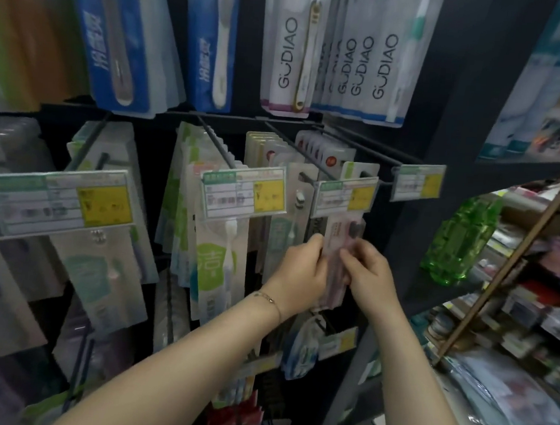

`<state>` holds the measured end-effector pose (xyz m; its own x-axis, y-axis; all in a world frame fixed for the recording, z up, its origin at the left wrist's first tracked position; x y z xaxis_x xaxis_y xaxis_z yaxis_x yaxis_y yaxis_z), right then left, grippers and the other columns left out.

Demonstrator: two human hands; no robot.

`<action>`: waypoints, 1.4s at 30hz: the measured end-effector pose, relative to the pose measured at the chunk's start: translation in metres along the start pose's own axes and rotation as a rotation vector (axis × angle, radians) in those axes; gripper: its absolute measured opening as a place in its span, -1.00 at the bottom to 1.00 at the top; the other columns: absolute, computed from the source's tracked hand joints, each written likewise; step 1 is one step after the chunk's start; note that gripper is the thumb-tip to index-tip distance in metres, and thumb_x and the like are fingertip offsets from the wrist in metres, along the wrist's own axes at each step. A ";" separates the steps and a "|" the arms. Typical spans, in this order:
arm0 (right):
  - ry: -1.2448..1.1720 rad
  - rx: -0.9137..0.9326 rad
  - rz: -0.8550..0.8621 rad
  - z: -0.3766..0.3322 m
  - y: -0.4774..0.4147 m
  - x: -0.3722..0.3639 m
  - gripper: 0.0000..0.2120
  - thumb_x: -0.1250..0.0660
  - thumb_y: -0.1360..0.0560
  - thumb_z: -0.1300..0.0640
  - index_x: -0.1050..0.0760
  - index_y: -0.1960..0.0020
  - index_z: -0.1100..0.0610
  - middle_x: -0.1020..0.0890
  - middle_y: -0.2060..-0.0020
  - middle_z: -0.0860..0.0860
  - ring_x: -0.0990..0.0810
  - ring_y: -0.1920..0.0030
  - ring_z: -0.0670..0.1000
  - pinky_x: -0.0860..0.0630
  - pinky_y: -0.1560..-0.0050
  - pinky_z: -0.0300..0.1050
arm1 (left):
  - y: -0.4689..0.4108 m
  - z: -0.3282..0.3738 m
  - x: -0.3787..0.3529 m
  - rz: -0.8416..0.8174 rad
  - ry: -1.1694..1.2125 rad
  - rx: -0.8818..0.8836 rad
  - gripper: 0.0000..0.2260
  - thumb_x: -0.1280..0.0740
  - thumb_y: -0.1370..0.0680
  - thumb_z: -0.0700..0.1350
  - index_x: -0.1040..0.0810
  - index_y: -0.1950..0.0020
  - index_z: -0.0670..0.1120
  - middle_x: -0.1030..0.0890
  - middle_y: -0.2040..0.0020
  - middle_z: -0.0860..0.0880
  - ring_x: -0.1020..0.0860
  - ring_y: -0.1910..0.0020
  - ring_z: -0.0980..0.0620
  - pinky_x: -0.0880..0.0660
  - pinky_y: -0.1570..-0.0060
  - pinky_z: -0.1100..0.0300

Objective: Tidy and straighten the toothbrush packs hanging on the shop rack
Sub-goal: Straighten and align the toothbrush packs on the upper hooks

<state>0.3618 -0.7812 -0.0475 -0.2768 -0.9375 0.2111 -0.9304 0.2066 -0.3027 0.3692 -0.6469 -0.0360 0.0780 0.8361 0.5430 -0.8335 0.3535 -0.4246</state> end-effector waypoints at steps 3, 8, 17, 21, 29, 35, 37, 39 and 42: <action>0.017 0.038 0.039 -0.013 -0.011 0.006 -0.88 -0.27 -0.61 0.16 -0.56 0.02 -0.01 -0.66 0.13 -0.09 -0.63 0.11 -0.11 -0.51 0.07 -0.15 | -0.014 0.005 0.003 0.069 0.013 0.012 -0.88 -0.21 -0.65 -0.16 -0.48 -0.04 -0.20 -0.62 0.09 -0.13 -0.61 0.11 -0.05 -0.58 0.06 -0.13; 0.032 0.032 0.092 -0.022 -0.027 0.014 -0.80 -0.25 -0.61 0.09 -0.55 -0.19 0.04 -0.66 -0.02 -0.09 -0.62 -0.05 -0.11 -0.52 -0.03 -0.15 | -0.029 0.017 0.006 0.161 0.027 0.032 -0.80 -0.22 -0.65 -0.11 -0.57 -0.19 -0.11 -0.65 -0.09 -0.06 -0.60 -0.10 0.01 -0.56 -0.15 0.02; 0.198 0.073 0.100 -0.028 -0.033 0.018 -0.90 -0.20 -0.64 0.08 -0.50 -0.05 0.02 -0.55 0.18 -0.20 -0.49 0.16 -0.31 -0.37 0.28 -0.47 | -0.039 0.012 0.002 0.216 -0.048 0.075 -0.77 -0.21 -0.64 -0.05 -0.61 -0.09 -0.11 -0.66 0.02 -0.07 -0.63 0.02 -0.01 -0.61 -0.03 -0.01; 0.266 0.084 0.159 -0.026 -0.029 0.018 -0.86 -0.15 -0.66 0.09 -0.46 0.00 0.07 -0.52 0.22 -0.11 -0.46 0.24 -0.20 -0.34 0.36 -0.44 | -0.040 0.020 0.001 0.174 -0.103 0.068 -0.79 -0.22 -0.64 -0.06 -0.61 -0.09 -0.11 -0.67 0.02 -0.09 -0.63 0.03 -0.05 -0.61 -0.01 -0.02; 0.288 0.048 0.197 -0.023 -0.027 0.023 -0.86 -0.16 -0.66 0.09 -0.40 0.04 0.10 -0.51 0.25 -0.09 -0.43 0.28 -0.24 -0.35 0.41 -0.44 | -0.041 0.020 0.006 0.187 -0.204 0.090 -0.75 -0.15 -0.67 -0.12 -0.59 -0.08 -0.18 -0.65 0.01 -0.16 -0.61 0.01 -0.12 -0.55 -0.04 0.07; 0.207 0.009 0.149 -0.021 -0.025 0.023 -0.85 -0.11 -0.68 0.06 -0.40 -0.03 0.08 -0.50 0.21 -0.16 -0.44 0.24 -0.25 -0.28 0.35 -0.40 | -0.052 0.025 0.010 0.190 -0.329 0.151 -0.73 -0.04 -0.70 -0.21 -0.46 -0.27 -0.25 -0.50 -0.10 -0.11 -0.44 0.04 0.06 -0.35 -0.02 0.28; 0.172 0.006 0.147 -0.020 -0.025 0.023 -0.85 -0.12 -0.67 0.05 -0.43 -0.04 0.07 -0.52 0.19 -0.16 -0.46 0.21 -0.26 -0.31 0.35 -0.42 | -0.055 0.033 0.005 0.105 -0.516 0.132 -0.74 -0.07 -0.68 -0.27 -0.41 -0.33 -0.27 -0.54 -0.20 -0.14 -0.51 -0.01 0.10 -0.44 -0.08 0.30; 0.137 0.002 0.136 -0.020 -0.024 0.023 -0.86 -0.16 -0.65 0.02 -0.44 -0.07 0.06 -0.55 0.16 -0.14 -0.48 0.17 -0.25 -0.34 0.35 -0.46 | -0.061 0.031 0.000 0.023 -0.775 0.117 -0.72 -0.03 -0.67 -0.34 -0.33 -0.37 -0.27 -0.50 -0.28 -0.18 -0.53 -0.16 -0.05 -0.49 -0.18 0.11; 0.097 -0.004 0.109 -0.019 -0.022 0.022 -0.88 -0.26 -0.61 0.01 -0.44 -0.10 0.01 -0.58 0.12 -0.13 -0.55 0.09 -0.18 -0.38 0.26 -0.39 | -0.072 0.024 -0.008 -0.036 -0.904 0.103 -0.79 -0.14 -0.67 -0.22 -0.46 -0.27 -0.21 -0.57 -0.17 -0.16 -0.55 -0.04 -0.02 -0.51 -0.09 0.14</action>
<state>0.3712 -0.8013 -0.0190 -0.3978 -0.8780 0.2663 -0.8946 0.3067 -0.3250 0.4156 -0.6895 0.0078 -0.3173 0.1624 0.9343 -0.8870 0.2977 -0.3529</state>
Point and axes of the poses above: each hand's wrist, its own y-axis away from the middle knuckle, its own x-axis out of the back of the hand, z = x × y, the point moved 6 cm from there along -y, towards the middle knuckle
